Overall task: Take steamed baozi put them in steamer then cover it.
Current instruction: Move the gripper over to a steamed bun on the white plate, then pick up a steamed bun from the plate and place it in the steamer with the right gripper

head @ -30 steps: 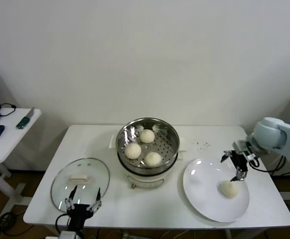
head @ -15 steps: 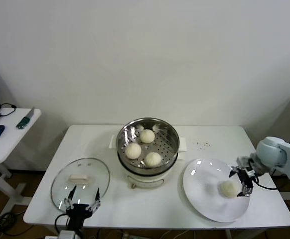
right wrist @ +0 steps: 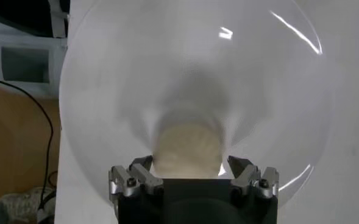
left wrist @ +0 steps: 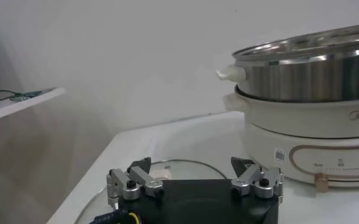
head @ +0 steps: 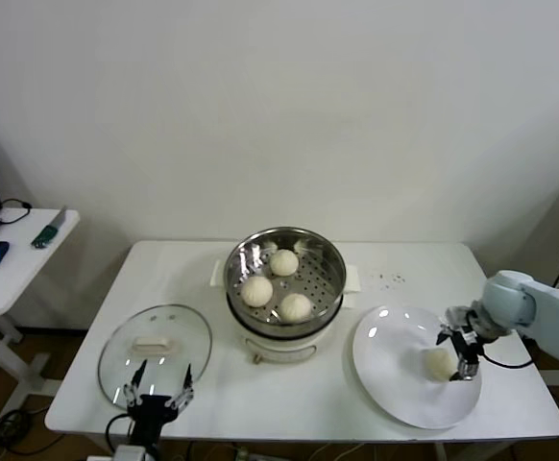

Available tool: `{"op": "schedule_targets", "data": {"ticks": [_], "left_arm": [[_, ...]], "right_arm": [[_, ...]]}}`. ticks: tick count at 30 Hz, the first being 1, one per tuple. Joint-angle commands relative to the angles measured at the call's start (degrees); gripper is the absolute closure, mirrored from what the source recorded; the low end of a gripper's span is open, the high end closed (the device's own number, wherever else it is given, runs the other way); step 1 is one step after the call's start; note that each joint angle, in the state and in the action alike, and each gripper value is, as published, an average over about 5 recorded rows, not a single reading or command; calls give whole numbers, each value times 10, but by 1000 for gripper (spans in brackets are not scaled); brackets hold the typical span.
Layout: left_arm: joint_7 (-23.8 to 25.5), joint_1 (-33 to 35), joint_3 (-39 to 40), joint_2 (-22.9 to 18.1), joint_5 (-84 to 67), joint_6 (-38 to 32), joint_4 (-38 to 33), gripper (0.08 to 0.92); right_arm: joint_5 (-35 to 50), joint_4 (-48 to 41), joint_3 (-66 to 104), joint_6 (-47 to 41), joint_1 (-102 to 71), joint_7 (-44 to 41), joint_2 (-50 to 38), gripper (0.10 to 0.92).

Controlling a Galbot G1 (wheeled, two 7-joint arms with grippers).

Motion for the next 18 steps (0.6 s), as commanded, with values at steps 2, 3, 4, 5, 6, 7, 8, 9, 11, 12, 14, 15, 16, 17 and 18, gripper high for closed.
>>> {"op": "schedule_targets", "data": {"ticks": [2, 3, 4, 5, 6, 7, 8, 9, 11, 12, 14, 15, 16, 17, 18], "left_arm": [[0, 1, 0, 0, -1, 0, -1, 177], [0, 1, 1, 0, -1, 0, 0, 177], [0, 1, 1, 0, 0, -1, 0, 177], [0, 1, 1, 0, 0, -1, 0, 177], [0, 1, 2, -1, 0, -1, 0, 177], [0, 1, 2, -1, 0, -1, -1, 177], [0, 2, 2, -2, 0, -1, -1, 177], [0, 2, 3, -2, 0, -1, -1, 177], [0, 2, 3, -2, 0, -1, -2, 177], [0, 3, 3, -2, 0, -2, -2, 177], [0, 3, 2, -1, 0, -2, -1, 177], [0, 4, 2, -1, 0, -2, -1, 177], [0, 4, 2, -1, 0, -2, -2, 177], [1, 4, 2, 0, 0, -2, -2, 177], [1, 4, 2, 0, 0, -2, -2, 177]], "right_arm": [[-10, -17, 10, -3, -18, -8, 18, 203], [-11, -18, 4, -2, -14, -9, 18, 205], [-11, -18, -2, -2, -8, -11, 19, 207], [-11, -19, -8, -1, -4, -12, 19, 215], [-10, -19, -11, -1, -1, -12, 20, 229], [-8, -20, -12, -2, 1, -12, 20, 244], [-6, -20, -11, -2, 1, -12, 20, 262], [-4, -20, -8, -3, 0, -11, 20, 282], [-2, -19, -7, -3, 0, -11, 19, 306], [-2, -19, -8, -3, 1, -10, 18, 317], [4, -19, -10, -4, 6, -9, 17, 327], [8, -19, -11, -5, 9, -8, 16, 331], [13, -19, -13, -6, 16, -7, 16, 334], [21, -19, -18, -7, 26, -6, 16, 336], [28, -19, -26, -8, 39, -4, 17, 337]]}}
